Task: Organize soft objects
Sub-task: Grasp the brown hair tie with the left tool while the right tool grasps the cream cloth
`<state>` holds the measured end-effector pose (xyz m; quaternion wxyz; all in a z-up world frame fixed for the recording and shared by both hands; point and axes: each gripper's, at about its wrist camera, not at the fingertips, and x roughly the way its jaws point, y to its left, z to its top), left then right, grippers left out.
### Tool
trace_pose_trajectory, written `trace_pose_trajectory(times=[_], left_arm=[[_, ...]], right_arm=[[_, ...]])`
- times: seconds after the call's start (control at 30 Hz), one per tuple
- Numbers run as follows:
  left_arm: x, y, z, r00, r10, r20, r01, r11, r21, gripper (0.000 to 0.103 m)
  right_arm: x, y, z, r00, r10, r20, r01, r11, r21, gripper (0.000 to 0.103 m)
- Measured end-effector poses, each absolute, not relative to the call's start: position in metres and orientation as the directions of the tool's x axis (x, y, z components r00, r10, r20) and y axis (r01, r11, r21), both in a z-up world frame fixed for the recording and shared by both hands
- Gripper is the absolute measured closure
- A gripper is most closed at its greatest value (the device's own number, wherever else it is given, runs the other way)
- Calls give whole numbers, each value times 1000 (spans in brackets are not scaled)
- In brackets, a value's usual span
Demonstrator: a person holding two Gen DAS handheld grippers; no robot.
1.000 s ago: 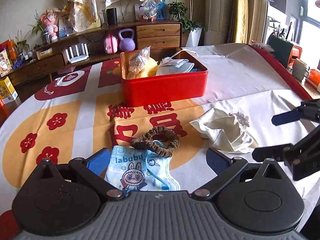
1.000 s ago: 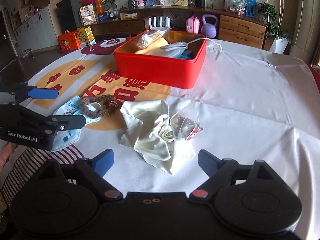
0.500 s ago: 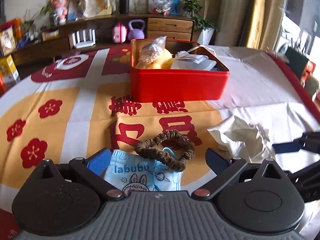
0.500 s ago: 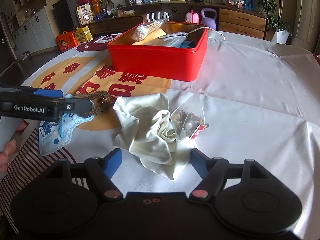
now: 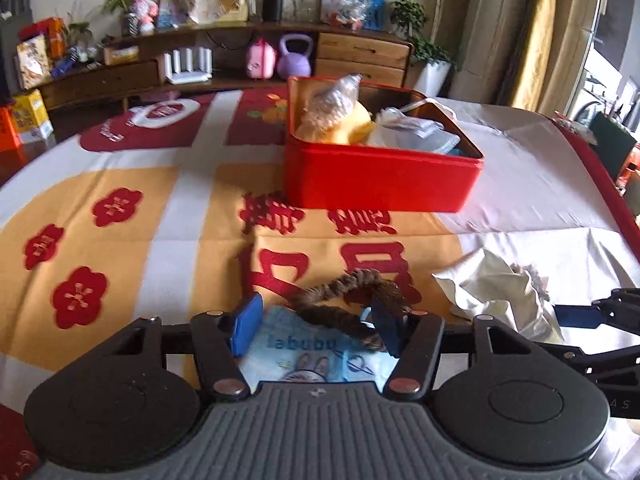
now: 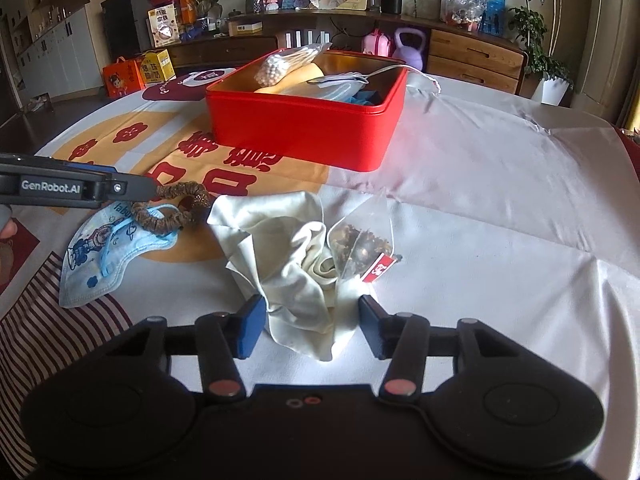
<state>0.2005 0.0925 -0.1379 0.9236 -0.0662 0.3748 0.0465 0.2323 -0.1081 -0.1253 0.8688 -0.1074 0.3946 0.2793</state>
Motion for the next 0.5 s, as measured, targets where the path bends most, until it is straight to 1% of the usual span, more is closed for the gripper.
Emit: trace_pose_trajectory(times=[0.07, 0.13, 0.23, 0.3, 0.37, 0.43, 0.5], left_arm=[[194, 92, -130, 728, 35, -684, -129, 988, -87, 43], [191, 91, -127, 722, 25, -691, -126, 987, -96, 43], [195, 93, -131, 682, -25, -731, -135, 978, -158, 43], [199, 95, -134, 669, -59, -741, -145, 967, -208, 44], [205, 95, -137, 653, -84, -752, -159, 957, -244, 53], [212, 95, -139, 639, -89, -764, -179, 949, -260, 55], [217, 96, -142, 635, -79, -769, -202, 943, -264, 60]], right_arm=[[232, -108, -125, 532, 402, -745, -571, 821, 35, 51], [232, -108, -125, 532, 404, -744, -572, 820, 36, 51], [232, -108, -125, 533, 402, -744, -573, 819, 32, 51], [232, -108, -125, 533, 404, -743, -573, 819, 34, 51], [232, -107, -126, 534, 405, -742, -574, 818, 33, 51], [232, -108, -126, 535, 404, -742, -575, 818, 31, 51], [232, -108, -126, 536, 406, -741, -577, 816, 30, 51]])
